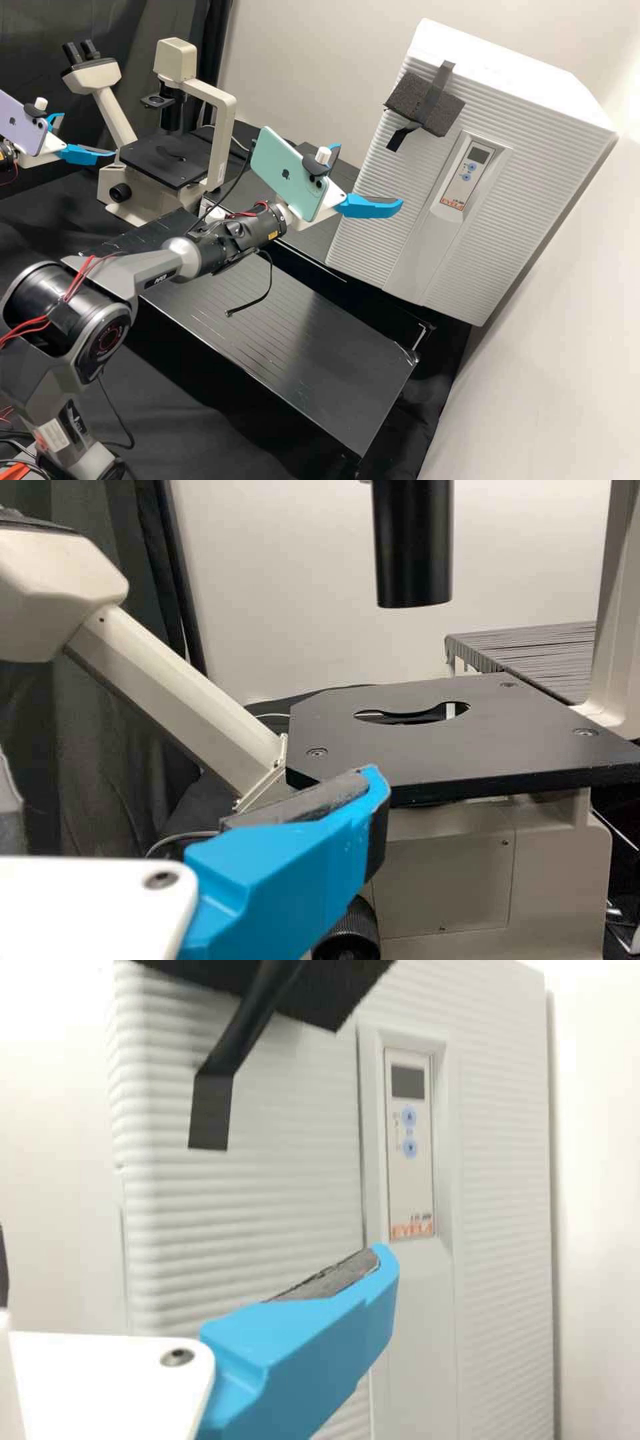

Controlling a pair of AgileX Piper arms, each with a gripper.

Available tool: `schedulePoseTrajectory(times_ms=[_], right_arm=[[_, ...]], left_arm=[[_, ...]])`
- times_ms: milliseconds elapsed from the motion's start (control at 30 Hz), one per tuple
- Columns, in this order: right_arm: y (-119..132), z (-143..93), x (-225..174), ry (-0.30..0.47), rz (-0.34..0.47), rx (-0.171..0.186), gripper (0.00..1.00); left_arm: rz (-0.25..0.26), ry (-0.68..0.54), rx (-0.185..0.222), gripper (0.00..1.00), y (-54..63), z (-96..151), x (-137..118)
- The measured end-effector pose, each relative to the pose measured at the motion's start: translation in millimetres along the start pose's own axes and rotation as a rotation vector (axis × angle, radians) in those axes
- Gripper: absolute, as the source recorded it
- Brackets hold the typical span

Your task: Open the incubator door.

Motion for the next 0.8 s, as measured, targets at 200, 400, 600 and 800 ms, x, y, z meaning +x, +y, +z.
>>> schedulePoseTrajectory(times_ms=[200, 400, 600, 800], right_arm=[[-5.3, 0.8, 7.9, -0.021, -0.019, -0.01, 1.0], [-14.4, 6.1, 13.9, -0.043, -0.046, -0.017, 1.0], [-11.3, 14.6, 17.2, -0.073, -0.045, -0.021, 1.0], [-6.5, 19.6, 19.0, -0.087, -0.03, -0.021, 1.0]], left_arm=[[0.0, 0.0, 0.0, 1.0, 0.0, 0.0, 0.0], [0.0, 0.0, 0.0, 1.0, 0.0, 0.0, 0.0], [0.0, 0.0, 0.0, 1.0, 0.0, 0.0, 0.0], [0.0, 0.0, 0.0, 1.0, 0.0, 0.0, 0.0]])
